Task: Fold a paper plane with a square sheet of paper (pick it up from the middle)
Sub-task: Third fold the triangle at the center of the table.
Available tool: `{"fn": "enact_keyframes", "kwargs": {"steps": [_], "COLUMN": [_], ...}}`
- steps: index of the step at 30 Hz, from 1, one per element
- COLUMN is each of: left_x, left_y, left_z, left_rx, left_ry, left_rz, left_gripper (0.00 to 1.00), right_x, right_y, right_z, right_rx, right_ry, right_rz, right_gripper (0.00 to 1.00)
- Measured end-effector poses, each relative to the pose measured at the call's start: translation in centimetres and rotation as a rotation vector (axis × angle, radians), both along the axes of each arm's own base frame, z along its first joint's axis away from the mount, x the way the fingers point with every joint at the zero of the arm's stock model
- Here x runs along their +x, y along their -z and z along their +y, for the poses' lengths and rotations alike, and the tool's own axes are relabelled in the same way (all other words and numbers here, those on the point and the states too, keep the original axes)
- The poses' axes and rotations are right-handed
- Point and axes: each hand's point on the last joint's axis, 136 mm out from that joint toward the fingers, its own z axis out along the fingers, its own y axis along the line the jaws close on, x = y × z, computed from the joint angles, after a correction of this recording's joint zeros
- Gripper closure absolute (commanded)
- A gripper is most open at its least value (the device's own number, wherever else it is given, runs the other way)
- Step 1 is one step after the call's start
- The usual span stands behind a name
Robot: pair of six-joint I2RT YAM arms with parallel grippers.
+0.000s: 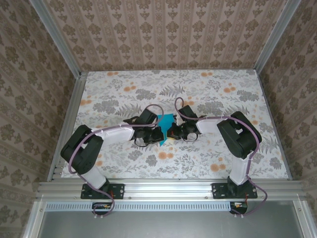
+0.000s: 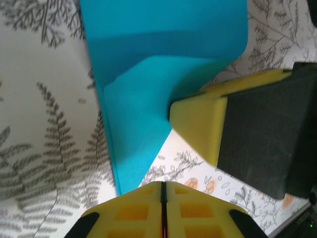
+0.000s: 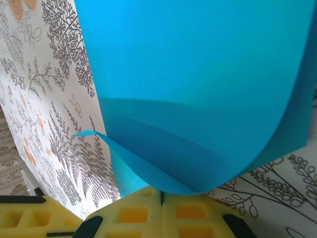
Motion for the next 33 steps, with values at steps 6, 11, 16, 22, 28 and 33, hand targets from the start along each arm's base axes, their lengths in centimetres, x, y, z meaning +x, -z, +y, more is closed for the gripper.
{"fn": "enact_keyframes", "kwargs": {"steps": [6, 11, 16, 22, 28, 33], "left_x": [0.2, 0.1, 0.1, 0.1, 0.1, 0.1], "left_y": [2.2, 2.7, 2.8, 2.8, 2.9, 2.9], "left_z": [0.0, 0.1, 0.2, 0.3, 0.3, 0.3], "left_rx": [0.04, 0.058, 0.075, 0.093, 0.101, 0.106], "left_ry": [-0.003, -0.004, -0.005, -0.007, -0.003, 0.002], "left_rz": [0.033, 0.049, 0.062, 0.075, 0.08, 0.076], "left_gripper": [0.9, 0.91, 0.92, 0.92, 0.92, 0.92], "right_x": [0.0, 0.0, 0.1, 0.7, 1.2, 1.9], "right_y": [0.0, -0.1, -0.1, -0.2, -0.1, -0.1], "right_z": [0.0, 0.0, 0.1, 0.0, -0.2, -0.4], "right_rx": [0.0, 0.001, 0.003, 0.004, 0.002, -0.001], "right_ry": [0.0, 0.0, -0.001, 0.002, 0.002, 0.002], "right_rz": [-0.001, -0.002, -0.004, -0.013, -0.009, -0.001], "right_gripper": [0.96, 0.96, 0.96, 0.96, 0.96, 0.96]}}
